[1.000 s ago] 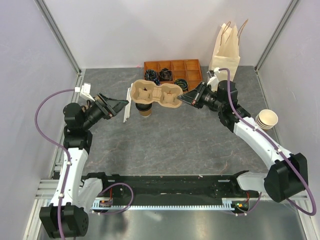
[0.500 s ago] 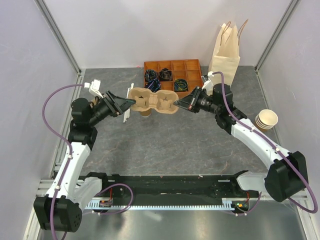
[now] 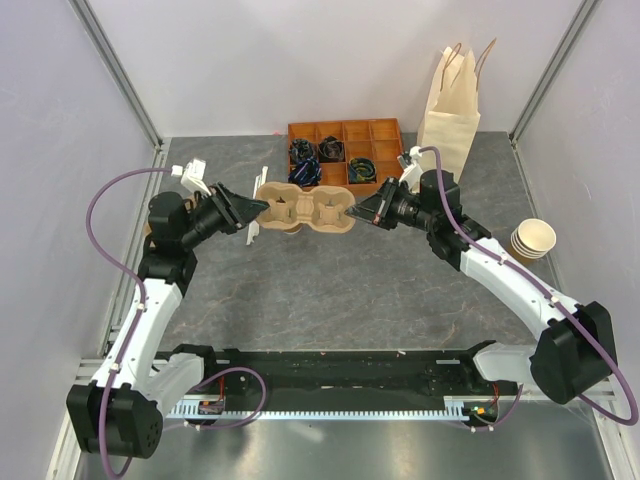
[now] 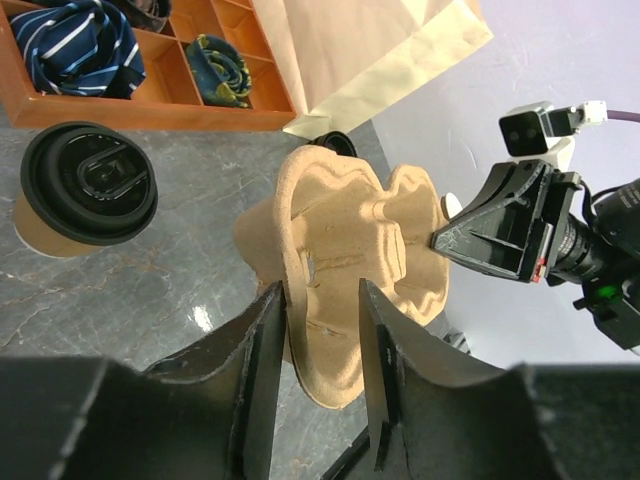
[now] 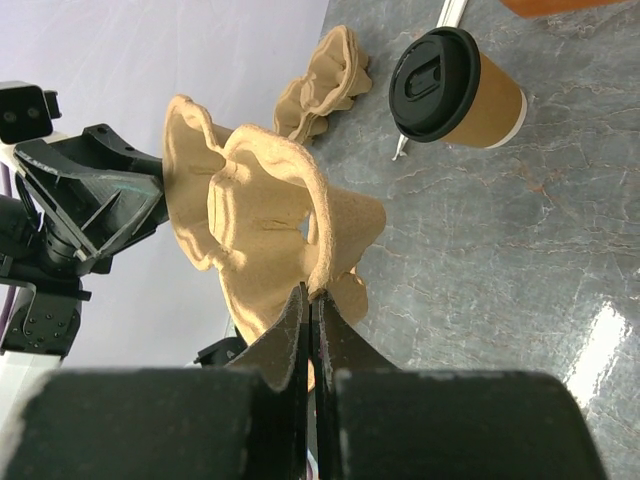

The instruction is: Pack the takeout coffee

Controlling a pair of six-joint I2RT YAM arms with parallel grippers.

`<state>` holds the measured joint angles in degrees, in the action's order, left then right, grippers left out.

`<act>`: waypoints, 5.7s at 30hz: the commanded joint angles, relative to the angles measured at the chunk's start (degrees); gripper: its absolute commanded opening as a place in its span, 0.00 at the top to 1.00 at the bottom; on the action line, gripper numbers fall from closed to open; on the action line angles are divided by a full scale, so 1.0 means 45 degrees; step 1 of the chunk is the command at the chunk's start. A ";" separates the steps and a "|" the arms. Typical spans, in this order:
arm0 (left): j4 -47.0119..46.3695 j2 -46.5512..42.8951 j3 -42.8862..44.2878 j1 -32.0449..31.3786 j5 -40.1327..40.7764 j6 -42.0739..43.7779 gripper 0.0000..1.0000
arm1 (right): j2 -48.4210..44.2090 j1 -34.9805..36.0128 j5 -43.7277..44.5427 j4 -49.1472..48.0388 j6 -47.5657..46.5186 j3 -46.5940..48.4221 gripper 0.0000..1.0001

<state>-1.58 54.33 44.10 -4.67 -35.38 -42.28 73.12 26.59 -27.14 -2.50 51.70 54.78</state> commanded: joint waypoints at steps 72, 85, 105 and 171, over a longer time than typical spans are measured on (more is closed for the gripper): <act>0.0645 0.0525 0.1275 -0.0213 -0.0537 0.1427 0.98 | 0.9279 -0.7745 0.4271 0.2629 -0.8150 1.3941 0.79; 0.0958 0.0486 0.1295 -0.0174 -0.0264 0.1720 0.98 | 0.7835 -0.7803 0.4839 -0.1845 -0.7312 1.2025 1.00; 0.1914 -0.0314 0.1997 0.0353 -0.0322 0.1896 0.98 | 0.3833 -0.7921 0.0076 -0.0813 -0.4947 1.2185 1.00; 0.4767 -0.0724 0.4048 0.0998 0.1103 0.3576 0.98 | -0.2091 -0.2257 0.1559 1.1879 -1.3288 0.8668 0.02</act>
<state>23.42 52.47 61.56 -0.43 -29.10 -28.53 58.41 16.34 -16.23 42.68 -1.15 92.95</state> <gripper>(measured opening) 0.044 0.979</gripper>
